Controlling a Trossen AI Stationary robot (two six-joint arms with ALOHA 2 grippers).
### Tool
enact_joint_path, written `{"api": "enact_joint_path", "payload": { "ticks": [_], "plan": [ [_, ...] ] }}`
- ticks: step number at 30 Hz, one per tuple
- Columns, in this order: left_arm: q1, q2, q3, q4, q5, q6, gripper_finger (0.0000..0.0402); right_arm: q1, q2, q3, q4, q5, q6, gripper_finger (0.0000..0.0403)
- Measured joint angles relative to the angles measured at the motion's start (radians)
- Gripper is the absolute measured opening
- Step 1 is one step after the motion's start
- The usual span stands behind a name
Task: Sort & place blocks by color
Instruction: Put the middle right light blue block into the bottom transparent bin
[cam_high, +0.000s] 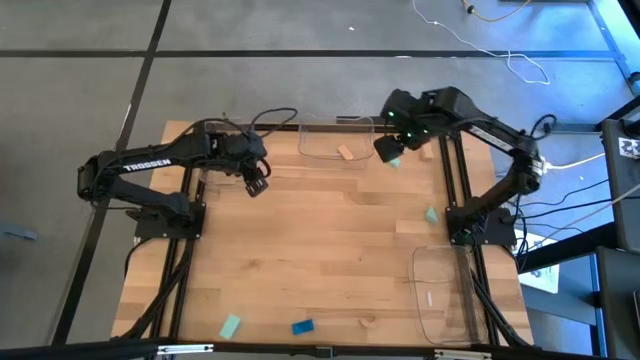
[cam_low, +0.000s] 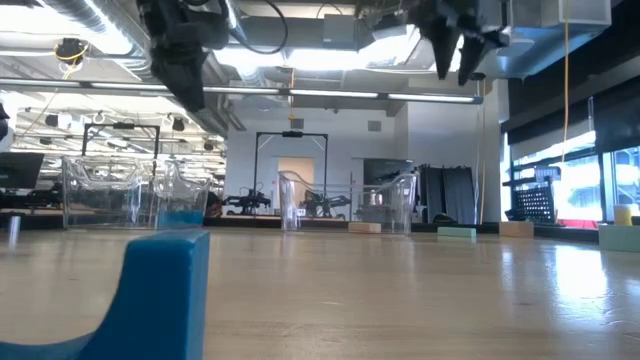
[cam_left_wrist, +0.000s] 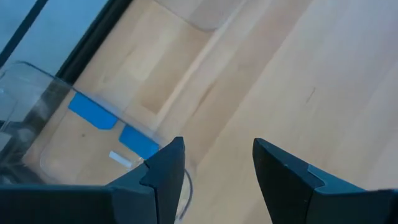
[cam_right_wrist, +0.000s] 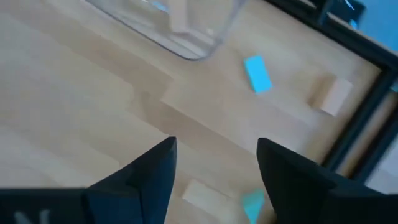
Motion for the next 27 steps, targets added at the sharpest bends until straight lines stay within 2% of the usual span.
{"api": "enact_joint_path", "payload": {
  "ticks": [3,9,12,20,27],
  "plan": [
    [-0.016,0.0,0.0,-0.032,-0.002,0.0,0.0181,-0.033,0.046,-0.002,-0.008,-0.01,-0.028,0.0223],
    [-0.031,-0.018,0.0,-0.076,-0.027,0.004,0.0181,-0.043,0.062,-0.084,-0.013,-0.207,-0.129,0.0223],
    [-0.031,-0.022,0.001,-0.082,-0.038,0.003,0.0181,-0.043,0.029,-0.166,-0.01,-0.255,-0.119,0.0223],
    [-0.03,-0.091,0.001,-0.099,-0.101,-0.044,0.0181,-0.013,-0.168,-0.384,-0.013,-0.25,0.059,0.0223],
    [-0.03,-0.136,0.0,-0.104,-0.139,-0.102,0.0181,0.054,-0.374,-0.564,0.009,-0.232,0.36,0.0223]
  ]
}}
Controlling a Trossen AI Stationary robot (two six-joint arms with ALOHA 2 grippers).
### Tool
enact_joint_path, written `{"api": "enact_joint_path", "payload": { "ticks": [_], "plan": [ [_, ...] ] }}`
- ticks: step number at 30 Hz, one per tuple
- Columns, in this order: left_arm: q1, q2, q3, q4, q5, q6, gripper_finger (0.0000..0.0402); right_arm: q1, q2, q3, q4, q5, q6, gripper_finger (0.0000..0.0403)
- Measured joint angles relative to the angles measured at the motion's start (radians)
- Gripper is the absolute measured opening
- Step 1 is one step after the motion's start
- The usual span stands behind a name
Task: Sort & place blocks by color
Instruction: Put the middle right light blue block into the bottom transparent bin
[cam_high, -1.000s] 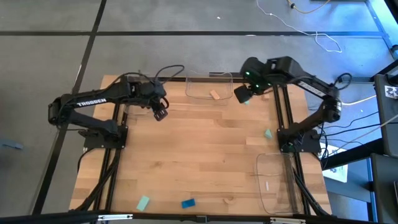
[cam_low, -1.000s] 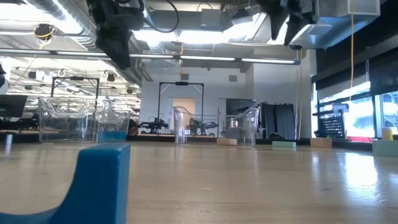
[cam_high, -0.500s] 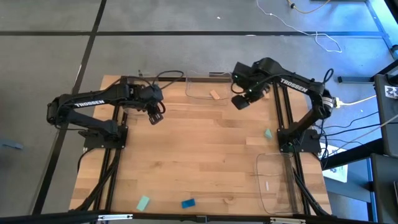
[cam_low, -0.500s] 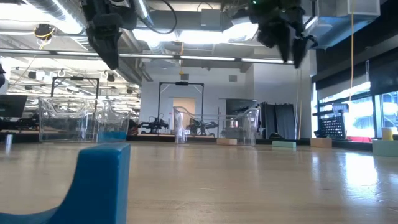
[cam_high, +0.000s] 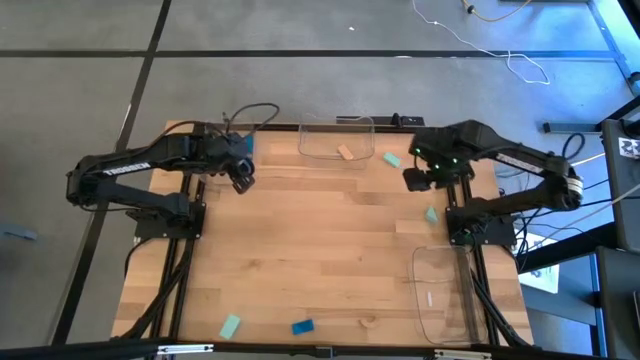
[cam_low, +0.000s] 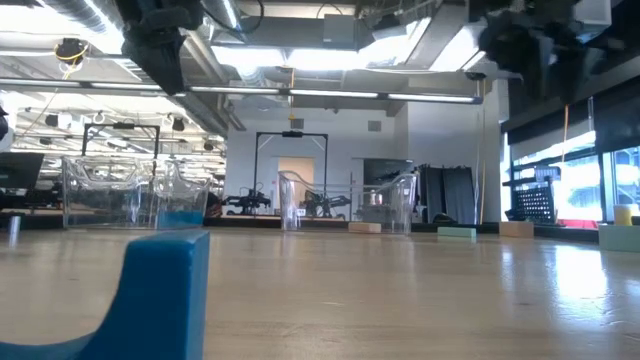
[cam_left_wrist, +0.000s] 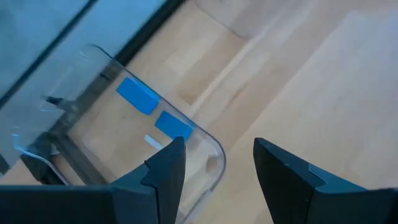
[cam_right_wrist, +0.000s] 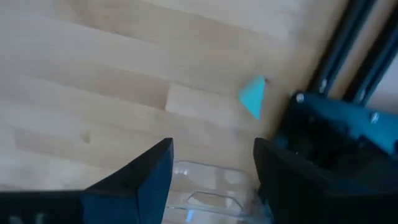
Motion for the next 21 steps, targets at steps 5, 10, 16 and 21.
{"api": "enact_joint_path", "payload": {
  "ticks": [5,10,16,21],
  "plan": [
    [0.005,-0.003,0.0,0.004,-0.039,-0.027,0.0181,0.033,-0.06,-0.122,0.013,-0.007,0.127,0.0223],
    [0.018,-0.002,0.0,0.004,-0.039,-0.052,0.0181,0.058,-0.065,-0.223,0.023,-0.055,0.17,0.0223],
    [0.018,-0.002,0.0,0.004,-0.038,-0.064,0.0181,0.086,-0.065,-0.329,0.104,-0.106,0.179,0.0223],
    [0.018,-0.002,0.0,0.004,-0.037,-0.073,0.0181,0.099,-0.065,-0.391,0.197,-0.105,0.202,0.0223]
  ]
}}
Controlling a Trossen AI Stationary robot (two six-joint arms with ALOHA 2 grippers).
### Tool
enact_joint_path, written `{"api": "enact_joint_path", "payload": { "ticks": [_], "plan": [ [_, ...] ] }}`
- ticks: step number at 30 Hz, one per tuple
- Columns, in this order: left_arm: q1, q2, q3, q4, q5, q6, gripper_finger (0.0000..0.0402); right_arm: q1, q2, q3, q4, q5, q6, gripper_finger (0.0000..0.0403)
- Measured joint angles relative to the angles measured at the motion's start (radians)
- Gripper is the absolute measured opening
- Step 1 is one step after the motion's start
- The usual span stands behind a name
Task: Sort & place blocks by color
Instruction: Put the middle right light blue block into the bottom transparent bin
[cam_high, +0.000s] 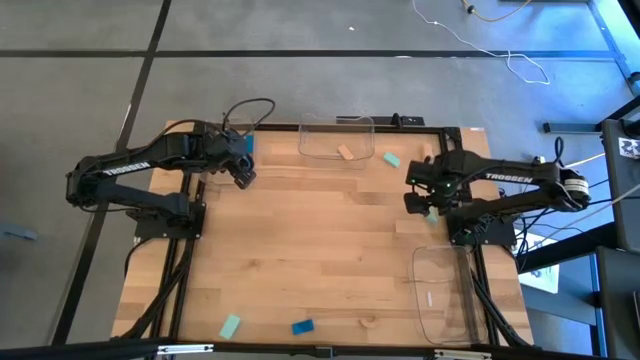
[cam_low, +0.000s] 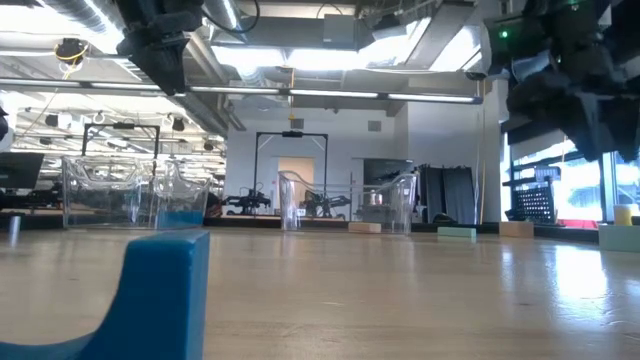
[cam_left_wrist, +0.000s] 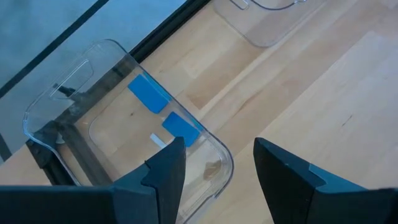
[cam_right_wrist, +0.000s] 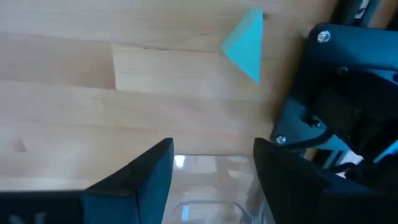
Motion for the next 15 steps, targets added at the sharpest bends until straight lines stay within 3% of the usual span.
{"api": "enact_joint_path", "payload": {
  "ticks": [7,15],
  "plan": [
    [0.0,0.0,0.0,0.0,0.001,0.001,0.0181,0.0,0.0,-0.064,0.019,0.001,0.12,0.0223],
    [0.0,0.0,0.0,0.0,0.0,0.002,0.0181,0.0,0.002,-0.119,0.028,0.02,0.15,0.0223]
  ]
}}
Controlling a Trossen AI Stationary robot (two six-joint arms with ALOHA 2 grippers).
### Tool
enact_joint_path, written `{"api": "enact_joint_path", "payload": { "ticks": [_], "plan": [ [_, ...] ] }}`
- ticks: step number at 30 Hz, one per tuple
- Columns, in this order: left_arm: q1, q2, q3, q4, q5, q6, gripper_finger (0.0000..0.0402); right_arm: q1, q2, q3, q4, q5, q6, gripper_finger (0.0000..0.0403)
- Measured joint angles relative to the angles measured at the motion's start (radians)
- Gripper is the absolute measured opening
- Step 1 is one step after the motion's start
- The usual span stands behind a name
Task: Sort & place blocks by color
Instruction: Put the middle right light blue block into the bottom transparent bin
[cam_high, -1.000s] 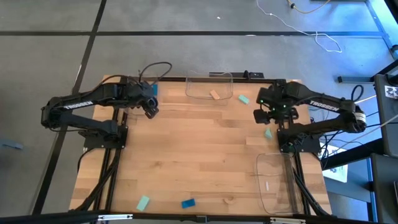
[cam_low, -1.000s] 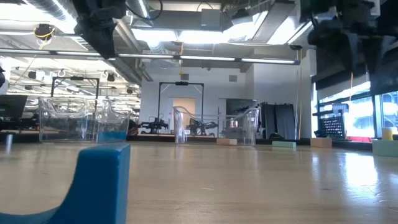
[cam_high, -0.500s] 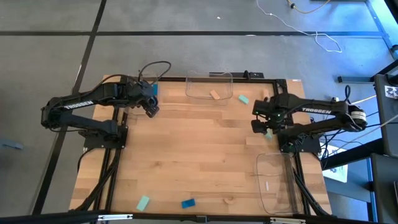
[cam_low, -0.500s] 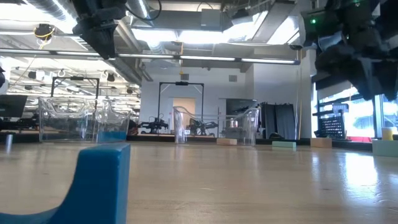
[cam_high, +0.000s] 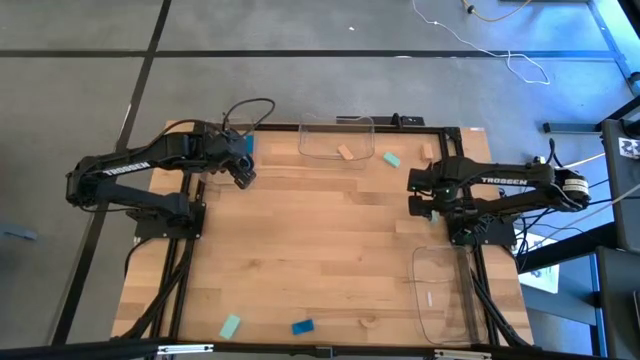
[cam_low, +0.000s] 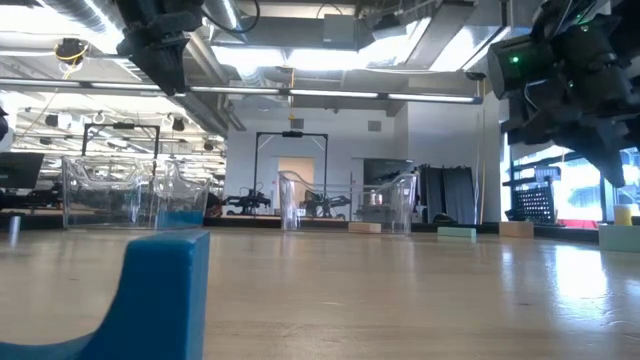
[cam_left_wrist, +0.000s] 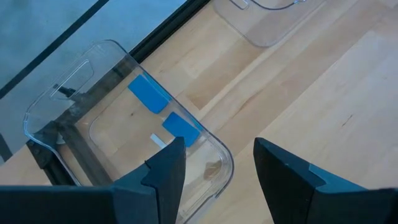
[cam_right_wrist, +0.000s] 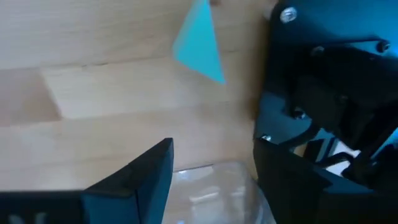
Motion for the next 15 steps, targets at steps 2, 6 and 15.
{"api": "enact_joint_path", "payload": {
  "ticks": [2,6,15],
  "plan": [
    [0.0,0.0,0.0,0.0,-0.001,0.0,0.0181,0.0,0.001,-0.001,0.013,0.03,0.001,0.0223],
    [0.0,0.0,0.0,0.0,-0.002,0.0,0.0181,0.0,0.001,-0.001,0.074,0.068,0.0,0.0223],
    [0.0,0.0,0.0,0.0,-0.002,0.0,0.0181,0.001,0.007,-0.03,0.116,0.091,0.142,0.0223]
  ]
}}
